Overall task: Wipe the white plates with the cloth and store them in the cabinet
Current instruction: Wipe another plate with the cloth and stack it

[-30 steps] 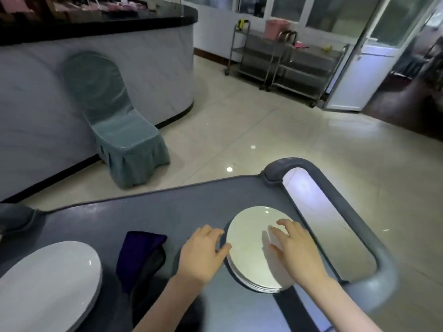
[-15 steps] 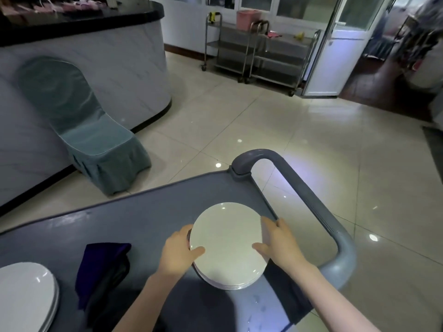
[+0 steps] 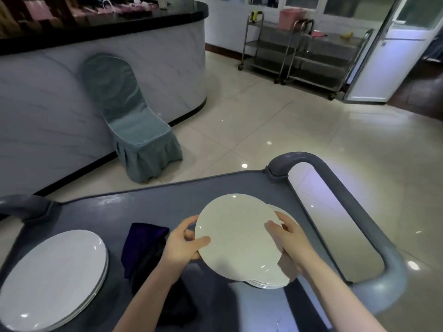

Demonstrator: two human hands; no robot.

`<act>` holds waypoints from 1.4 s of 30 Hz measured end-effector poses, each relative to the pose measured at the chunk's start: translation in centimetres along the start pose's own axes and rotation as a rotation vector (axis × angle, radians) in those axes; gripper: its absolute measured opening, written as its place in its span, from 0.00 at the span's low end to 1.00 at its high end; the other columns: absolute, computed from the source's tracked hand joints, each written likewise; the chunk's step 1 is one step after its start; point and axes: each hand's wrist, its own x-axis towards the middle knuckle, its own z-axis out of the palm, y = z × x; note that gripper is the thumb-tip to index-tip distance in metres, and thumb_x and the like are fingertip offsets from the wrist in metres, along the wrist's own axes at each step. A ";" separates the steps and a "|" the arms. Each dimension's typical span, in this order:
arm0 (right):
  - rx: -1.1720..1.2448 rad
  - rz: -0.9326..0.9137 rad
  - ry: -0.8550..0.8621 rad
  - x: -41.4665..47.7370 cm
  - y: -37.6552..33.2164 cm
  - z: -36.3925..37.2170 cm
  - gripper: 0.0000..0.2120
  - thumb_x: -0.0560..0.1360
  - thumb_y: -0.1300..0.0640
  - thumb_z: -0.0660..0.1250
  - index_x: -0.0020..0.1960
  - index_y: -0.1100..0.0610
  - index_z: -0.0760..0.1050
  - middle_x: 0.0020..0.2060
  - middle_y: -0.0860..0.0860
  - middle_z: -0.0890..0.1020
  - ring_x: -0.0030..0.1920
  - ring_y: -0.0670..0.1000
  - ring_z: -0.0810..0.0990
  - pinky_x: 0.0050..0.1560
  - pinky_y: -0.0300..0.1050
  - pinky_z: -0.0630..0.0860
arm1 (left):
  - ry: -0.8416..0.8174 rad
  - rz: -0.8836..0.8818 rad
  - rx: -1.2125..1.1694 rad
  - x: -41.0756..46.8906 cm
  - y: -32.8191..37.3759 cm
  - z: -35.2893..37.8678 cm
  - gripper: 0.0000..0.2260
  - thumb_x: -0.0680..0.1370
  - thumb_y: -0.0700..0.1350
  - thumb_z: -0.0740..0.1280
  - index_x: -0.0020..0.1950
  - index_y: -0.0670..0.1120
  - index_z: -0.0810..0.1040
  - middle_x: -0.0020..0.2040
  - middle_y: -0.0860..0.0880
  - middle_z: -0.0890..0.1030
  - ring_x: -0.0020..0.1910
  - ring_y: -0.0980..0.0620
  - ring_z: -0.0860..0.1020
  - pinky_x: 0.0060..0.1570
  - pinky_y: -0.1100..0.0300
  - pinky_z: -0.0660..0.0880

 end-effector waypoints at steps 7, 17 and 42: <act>0.147 0.026 0.084 -0.1 0.0 8.4 0.10 0.83 0.54 0.59 0.59 0.50 0.77 0.52 0.50 0.84 0.48 0.49 0.83 0.46 0.44 0.80 | 0.061 -0.003 -0.154 -2.2 -0.9 -6.5 0.12 0.80 0.40 0.66 0.60 0.52 0.80 0.45 0.38 0.83 0.43 0.42 0.84 0.43 0.47 0.82; 0.043 0.037 0.099 0.5 -1.4 12.1 0.12 0.82 0.57 0.59 0.50 0.55 0.81 0.45 0.50 0.86 0.45 0.51 0.83 0.40 0.44 0.75 | 0.333 0.016 0.561 1.3 -7.3 -12.7 0.25 0.68 0.51 0.78 0.63 0.46 0.78 0.53 0.50 0.73 0.54 0.52 0.75 0.56 0.62 0.70; -0.011 0.099 0.041 1.2 -0.9 14.4 0.19 0.79 0.53 0.63 0.33 0.55 0.61 0.27 0.49 0.65 0.28 0.49 0.63 0.34 0.42 0.63 | 0.306 0.226 0.041 3.2 1.2 -16.0 0.06 0.80 0.41 0.65 0.48 0.50 0.69 0.38 0.49 0.73 0.38 0.51 0.72 0.39 0.53 0.72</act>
